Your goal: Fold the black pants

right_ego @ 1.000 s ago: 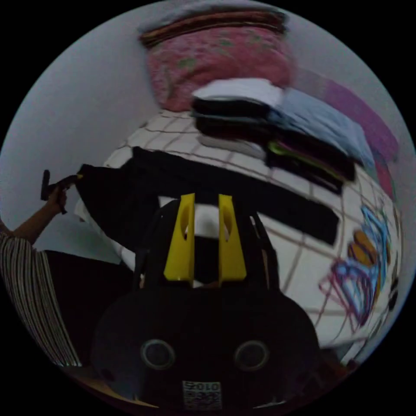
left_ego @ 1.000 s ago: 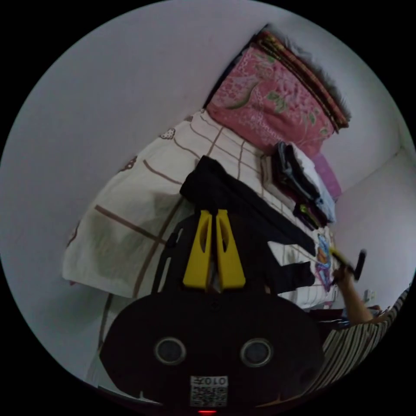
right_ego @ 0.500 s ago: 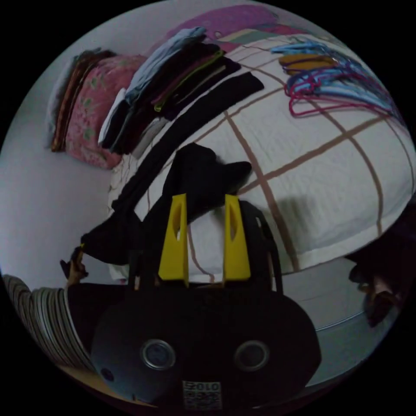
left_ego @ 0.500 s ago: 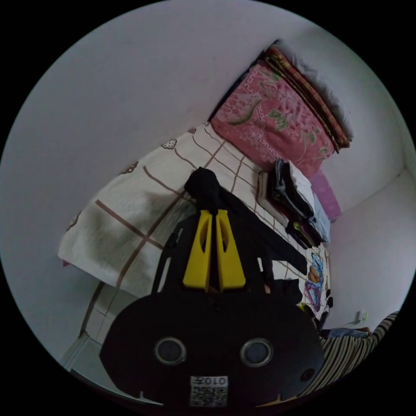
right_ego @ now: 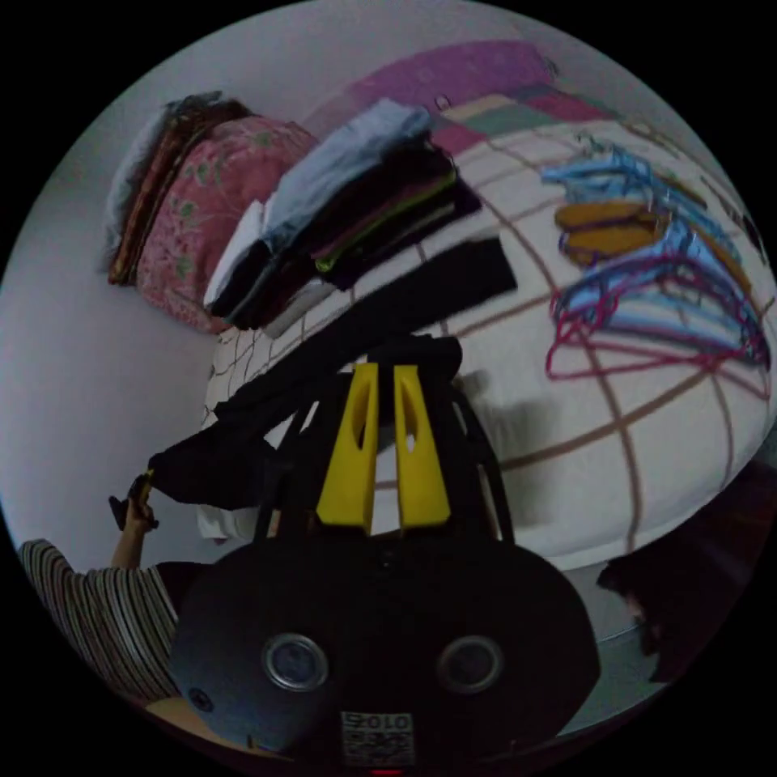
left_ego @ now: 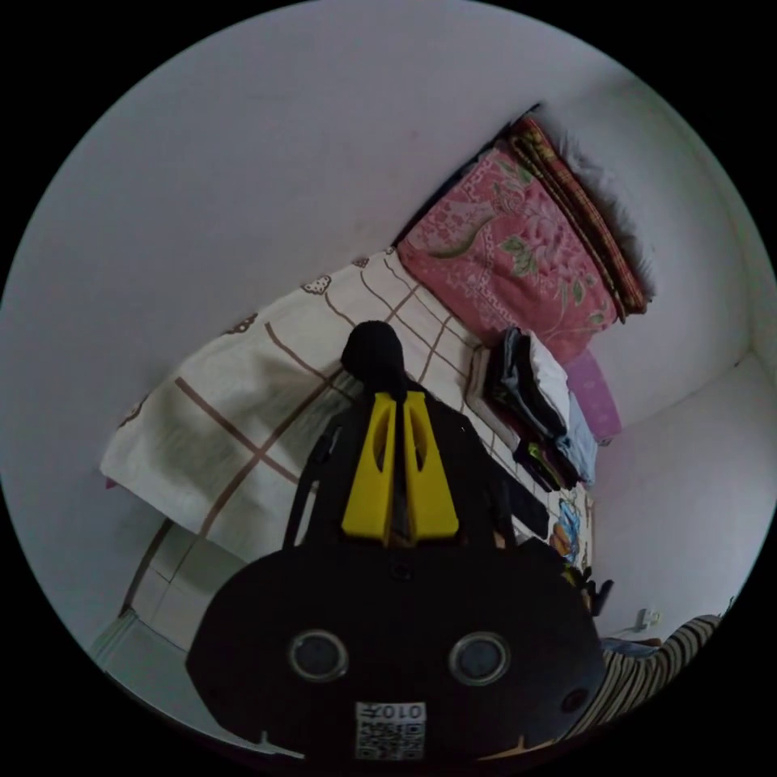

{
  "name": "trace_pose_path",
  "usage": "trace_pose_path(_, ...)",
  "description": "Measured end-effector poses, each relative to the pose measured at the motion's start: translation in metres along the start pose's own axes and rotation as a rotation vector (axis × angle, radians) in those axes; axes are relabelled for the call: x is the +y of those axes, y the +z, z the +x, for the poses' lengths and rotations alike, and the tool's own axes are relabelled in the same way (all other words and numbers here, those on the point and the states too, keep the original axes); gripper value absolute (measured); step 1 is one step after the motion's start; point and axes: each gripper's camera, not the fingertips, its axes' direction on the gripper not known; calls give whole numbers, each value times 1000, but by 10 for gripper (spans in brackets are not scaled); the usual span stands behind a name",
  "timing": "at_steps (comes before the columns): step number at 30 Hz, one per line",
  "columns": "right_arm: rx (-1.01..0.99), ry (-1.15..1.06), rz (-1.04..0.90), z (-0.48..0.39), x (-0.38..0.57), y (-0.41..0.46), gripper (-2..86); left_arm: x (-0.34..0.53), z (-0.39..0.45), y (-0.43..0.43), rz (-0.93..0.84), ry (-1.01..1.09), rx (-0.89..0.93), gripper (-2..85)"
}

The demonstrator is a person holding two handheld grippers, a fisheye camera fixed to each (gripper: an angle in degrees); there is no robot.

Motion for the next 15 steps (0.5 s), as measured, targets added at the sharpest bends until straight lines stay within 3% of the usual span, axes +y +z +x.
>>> trace_pose_path(2,59,-11,30,10,2,-44,51,9,-2,-8,-16,5,-20,0)
trace_pose_path(5,234,-10,-89,49,25,-77,50,37,-15,-10,-66,-16,-29,0)
trace_pose_path(11,249,190,-406,147,111,-70,51,124,-57,12,-188,-135,-95,-1)
trace_pose_path(15,251,222,-396,163,152,-100,52,177,-82,2,-166,-294,-40,-1)
